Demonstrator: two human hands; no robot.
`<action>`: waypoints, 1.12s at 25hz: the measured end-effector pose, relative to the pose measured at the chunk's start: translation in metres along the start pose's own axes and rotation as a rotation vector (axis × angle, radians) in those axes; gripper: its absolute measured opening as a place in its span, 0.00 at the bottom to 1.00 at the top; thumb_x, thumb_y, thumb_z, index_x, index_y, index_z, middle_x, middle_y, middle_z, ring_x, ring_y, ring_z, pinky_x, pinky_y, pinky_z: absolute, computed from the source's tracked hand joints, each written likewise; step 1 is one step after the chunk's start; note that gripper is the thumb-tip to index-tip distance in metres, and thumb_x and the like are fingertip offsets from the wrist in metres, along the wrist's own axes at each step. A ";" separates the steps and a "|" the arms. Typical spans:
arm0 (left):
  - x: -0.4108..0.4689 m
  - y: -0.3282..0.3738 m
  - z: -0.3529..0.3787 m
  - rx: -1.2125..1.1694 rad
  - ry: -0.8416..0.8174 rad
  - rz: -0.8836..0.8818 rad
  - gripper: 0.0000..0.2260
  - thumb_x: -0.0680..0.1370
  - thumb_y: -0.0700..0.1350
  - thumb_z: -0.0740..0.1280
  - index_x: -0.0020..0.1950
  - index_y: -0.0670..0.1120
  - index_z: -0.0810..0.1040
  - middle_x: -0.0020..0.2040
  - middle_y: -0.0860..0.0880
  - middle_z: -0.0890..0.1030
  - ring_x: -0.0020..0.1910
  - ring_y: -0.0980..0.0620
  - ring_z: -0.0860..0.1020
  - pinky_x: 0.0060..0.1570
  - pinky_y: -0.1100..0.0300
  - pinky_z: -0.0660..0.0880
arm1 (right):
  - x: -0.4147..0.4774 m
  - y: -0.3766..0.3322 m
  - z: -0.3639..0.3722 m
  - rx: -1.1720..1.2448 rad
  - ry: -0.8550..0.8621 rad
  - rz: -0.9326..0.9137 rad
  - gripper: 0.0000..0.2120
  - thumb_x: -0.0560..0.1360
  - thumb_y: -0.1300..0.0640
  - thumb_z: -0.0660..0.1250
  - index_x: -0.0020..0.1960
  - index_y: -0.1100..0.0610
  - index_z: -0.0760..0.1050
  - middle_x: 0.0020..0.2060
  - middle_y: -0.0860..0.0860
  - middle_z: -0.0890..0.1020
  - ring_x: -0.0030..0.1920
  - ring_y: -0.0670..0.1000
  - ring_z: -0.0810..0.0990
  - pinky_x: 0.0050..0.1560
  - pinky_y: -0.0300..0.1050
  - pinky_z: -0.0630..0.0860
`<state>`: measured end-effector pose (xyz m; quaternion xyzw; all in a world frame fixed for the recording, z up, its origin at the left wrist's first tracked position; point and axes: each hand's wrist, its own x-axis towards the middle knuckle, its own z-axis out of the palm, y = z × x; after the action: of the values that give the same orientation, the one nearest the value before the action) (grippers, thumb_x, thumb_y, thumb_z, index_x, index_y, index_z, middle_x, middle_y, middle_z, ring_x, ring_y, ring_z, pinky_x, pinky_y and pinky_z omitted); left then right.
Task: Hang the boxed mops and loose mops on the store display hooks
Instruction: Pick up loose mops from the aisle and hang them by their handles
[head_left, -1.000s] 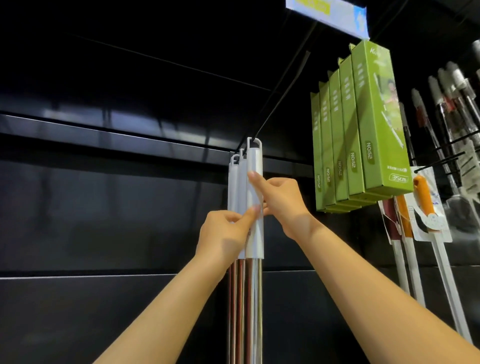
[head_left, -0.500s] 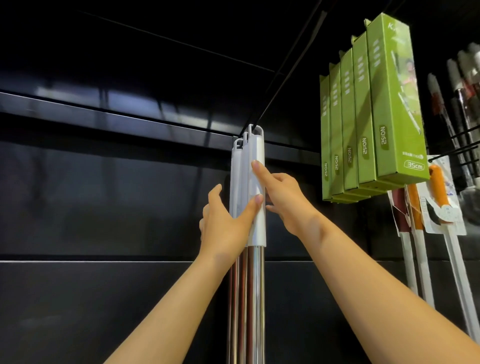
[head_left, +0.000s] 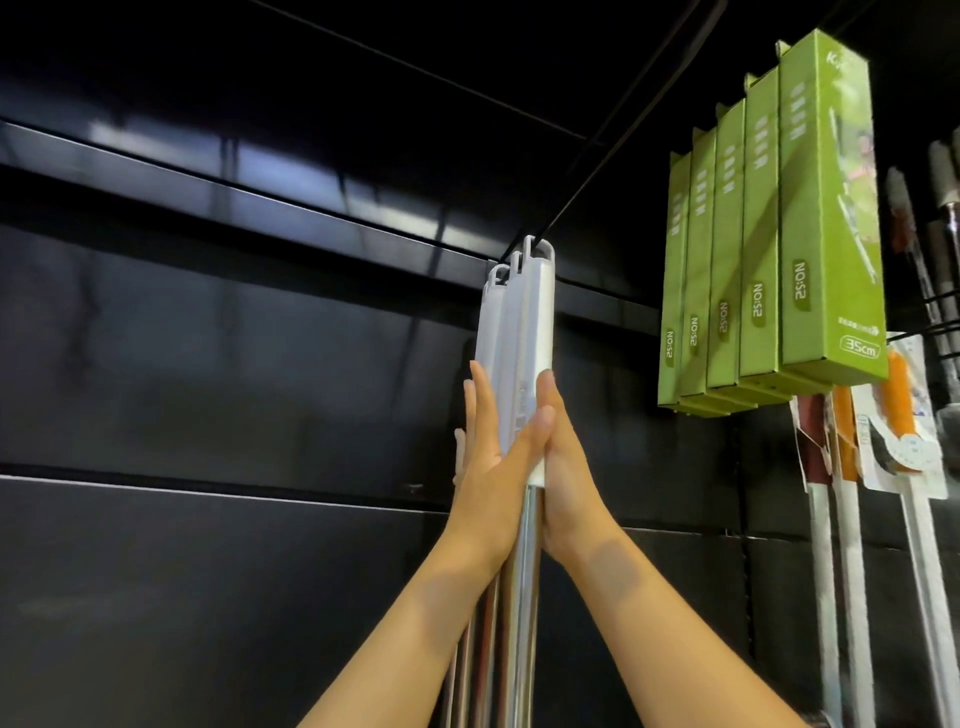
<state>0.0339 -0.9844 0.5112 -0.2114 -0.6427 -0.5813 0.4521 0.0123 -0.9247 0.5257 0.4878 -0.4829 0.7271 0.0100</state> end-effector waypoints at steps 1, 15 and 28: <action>-0.001 0.001 0.002 -0.015 0.003 0.021 0.41 0.66 0.74 0.61 0.73 0.74 0.43 0.79 0.65 0.48 0.79 0.54 0.48 0.76 0.41 0.51 | -0.002 0.004 0.001 -0.002 -0.014 -0.038 0.29 0.70 0.33 0.57 0.69 0.42 0.69 0.65 0.46 0.77 0.60 0.45 0.79 0.51 0.38 0.80; -0.002 0.000 -0.020 0.207 -0.071 0.157 0.27 0.76 0.69 0.54 0.69 0.79 0.41 0.80 0.61 0.51 0.78 0.54 0.55 0.70 0.54 0.56 | 0.003 0.010 -0.003 -0.334 0.031 -0.287 0.28 0.82 0.48 0.51 0.75 0.34 0.39 0.60 0.22 0.56 0.52 0.15 0.62 0.46 0.16 0.65; -0.016 -0.014 -0.011 0.104 -0.063 0.028 0.32 0.75 0.72 0.53 0.74 0.72 0.42 0.79 0.65 0.47 0.79 0.56 0.46 0.77 0.41 0.51 | -0.015 0.015 0.000 -0.241 0.030 -0.199 0.35 0.72 0.36 0.55 0.77 0.36 0.48 0.75 0.45 0.62 0.71 0.49 0.68 0.69 0.53 0.70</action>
<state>0.0346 -0.9940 0.4894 -0.2149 -0.6830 -0.5338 0.4500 0.0133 -0.9258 0.5048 0.5175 -0.5157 0.6666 0.1478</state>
